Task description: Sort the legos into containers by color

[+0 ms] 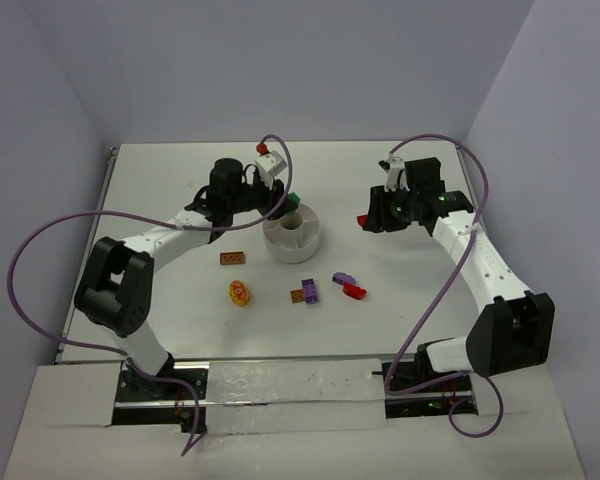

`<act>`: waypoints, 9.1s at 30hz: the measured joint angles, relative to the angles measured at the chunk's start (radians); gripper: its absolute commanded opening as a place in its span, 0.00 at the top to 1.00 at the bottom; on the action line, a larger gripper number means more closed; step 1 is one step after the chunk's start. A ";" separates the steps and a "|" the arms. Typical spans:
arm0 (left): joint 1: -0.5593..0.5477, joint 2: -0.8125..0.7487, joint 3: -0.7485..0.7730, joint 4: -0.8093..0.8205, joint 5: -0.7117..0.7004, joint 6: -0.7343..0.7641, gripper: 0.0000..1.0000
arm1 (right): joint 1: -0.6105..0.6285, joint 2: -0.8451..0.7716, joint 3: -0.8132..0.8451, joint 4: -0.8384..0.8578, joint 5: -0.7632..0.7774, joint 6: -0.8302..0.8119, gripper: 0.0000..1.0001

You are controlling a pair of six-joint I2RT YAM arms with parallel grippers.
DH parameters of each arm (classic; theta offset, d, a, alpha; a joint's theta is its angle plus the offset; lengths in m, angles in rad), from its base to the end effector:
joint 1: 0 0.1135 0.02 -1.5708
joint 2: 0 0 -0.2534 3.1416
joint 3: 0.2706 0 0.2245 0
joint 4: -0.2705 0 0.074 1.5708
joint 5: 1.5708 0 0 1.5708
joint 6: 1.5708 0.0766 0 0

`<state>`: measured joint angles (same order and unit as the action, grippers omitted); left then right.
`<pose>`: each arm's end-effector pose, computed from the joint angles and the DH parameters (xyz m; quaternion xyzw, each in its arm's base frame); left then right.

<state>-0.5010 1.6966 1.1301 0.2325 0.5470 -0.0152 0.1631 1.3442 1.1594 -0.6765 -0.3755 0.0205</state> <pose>0.3302 -0.2262 0.2537 0.3407 0.7238 -0.3553 0.4836 0.2731 0.0734 0.2695 -0.1303 0.9143 0.2056 0.3238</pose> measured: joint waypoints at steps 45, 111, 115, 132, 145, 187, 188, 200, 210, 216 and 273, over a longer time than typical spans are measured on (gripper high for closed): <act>0.251 -0.322 0.297 -0.506 -0.098 -0.014 0.01 | 0.250 0.213 0.263 -0.101 0.073 -0.104 1.00; 0.339 -0.354 0.119 -0.563 0.011 -0.104 0.01 | 0.479 0.650 0.754 -0.446 0.279 -0.249 0.26; 0.339 -0.354 0.118 -0.563 0.011 -0.104 0.01 | 0.483 0.647 0.760 -0.446 0.272 -0.246 0.27; 0.341 -0.392 0.118 -0.608 0.004 -0.056 0.01 | 0.282 -0.016 0.029 -0.268 0.209 -0.242 0.41; 0.341 -0.395 0.118 -0.611 0.012 -0.050 0.01 | 0.277 -0.024 -0.234 -0.101 0.155 -0.273 0.41; 0.341 -0.327 0.118 -0.610 0.040 -0.032 0.01 | 0.343 0.177 -0.283 0.001 0.167 -0.395 1.00; 0.341 -0.327 0.118 -0.610 0.044 -0.033 0.01 | 0.343 0.173 -0.285 0.000 0.163 -0.401 1.00; 0.294 -0.330 0.086 -0.641 0.116 -0.122 0.12 | 0.368 -0.155 -0.250 -0.117 0.149 -0.507 1.00; 0.003 -0.284 0.130 -0.724 0.156 -0.190 0.23 | 0.512 -0.160 -0.094 -0.148 0.224 -0.597 1.00; -0.021 -0.195 0.143 -0.725 0.214 -0.264 0.23 | 0.602 -0.127 -0.087 -0.148 0.299 -0.603 1.00; -0.084 -0.006 0.250 -0.757 0.386 -0.382 1.00 | 0.809 -0.078 0.013 -0.130 0.507 -0.605 1.00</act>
<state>-0.5846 1.6909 1.3805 -0.5244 0.9331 -0.3974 0.9720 1.2659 1.1720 -0.8061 0.1314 -0.5843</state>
